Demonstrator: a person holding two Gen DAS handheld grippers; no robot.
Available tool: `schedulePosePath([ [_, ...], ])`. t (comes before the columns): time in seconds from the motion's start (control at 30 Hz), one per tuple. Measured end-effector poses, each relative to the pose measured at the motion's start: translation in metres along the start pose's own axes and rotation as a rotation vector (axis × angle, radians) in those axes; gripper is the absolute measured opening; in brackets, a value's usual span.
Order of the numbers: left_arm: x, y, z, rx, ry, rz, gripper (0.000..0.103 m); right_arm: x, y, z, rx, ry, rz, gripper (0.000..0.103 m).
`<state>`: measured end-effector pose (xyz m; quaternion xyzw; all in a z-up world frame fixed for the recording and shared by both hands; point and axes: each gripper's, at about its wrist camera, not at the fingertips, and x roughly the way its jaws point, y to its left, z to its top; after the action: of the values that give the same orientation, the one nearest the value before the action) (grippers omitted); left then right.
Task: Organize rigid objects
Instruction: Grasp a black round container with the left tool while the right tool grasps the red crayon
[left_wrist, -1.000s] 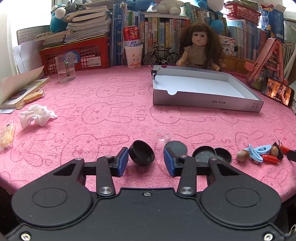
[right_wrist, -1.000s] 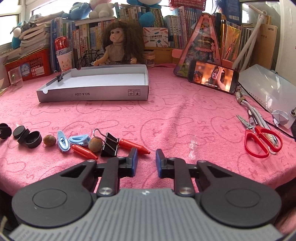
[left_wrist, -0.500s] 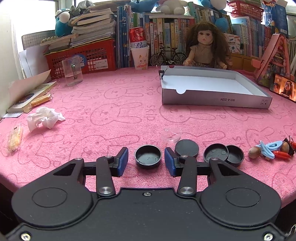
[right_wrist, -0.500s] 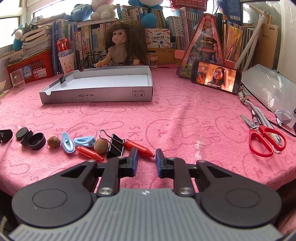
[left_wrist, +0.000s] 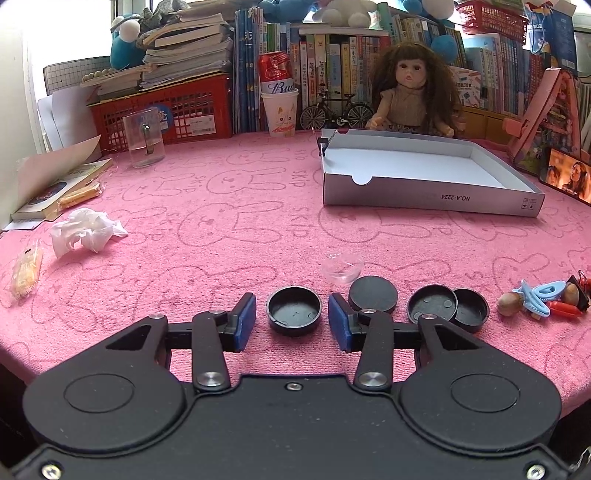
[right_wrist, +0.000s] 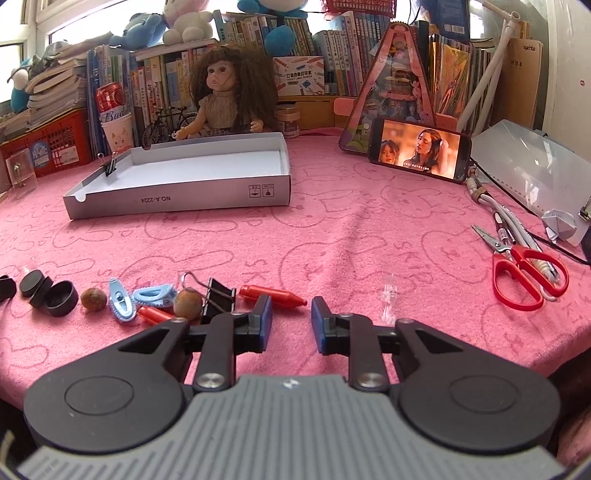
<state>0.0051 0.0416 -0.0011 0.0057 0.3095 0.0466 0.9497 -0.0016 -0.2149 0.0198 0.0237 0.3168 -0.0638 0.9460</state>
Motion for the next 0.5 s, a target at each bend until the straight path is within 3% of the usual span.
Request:
schedulePosePath([
  [0.07,-0.0001,0.0001,-0.0002,0.000,-0.001,0.001,0.042,0.0036,-0.0012,0.0035,0.016,0.004,-0.012,0.038],
  [0.17,0.0000,-0.0001,0.0000,0.000,-0.001,0.001,0.042,0.0033,-0.0007,0.0047,0.033,-0.002,-0.003,0.049],
  [0.5,-0.0002,-0.0017,0.0010,0.000,-0.007,-0.001,0.042,0.0099,0.0034,0.0088,-0.104,-0.067,0.083,0.065],
])
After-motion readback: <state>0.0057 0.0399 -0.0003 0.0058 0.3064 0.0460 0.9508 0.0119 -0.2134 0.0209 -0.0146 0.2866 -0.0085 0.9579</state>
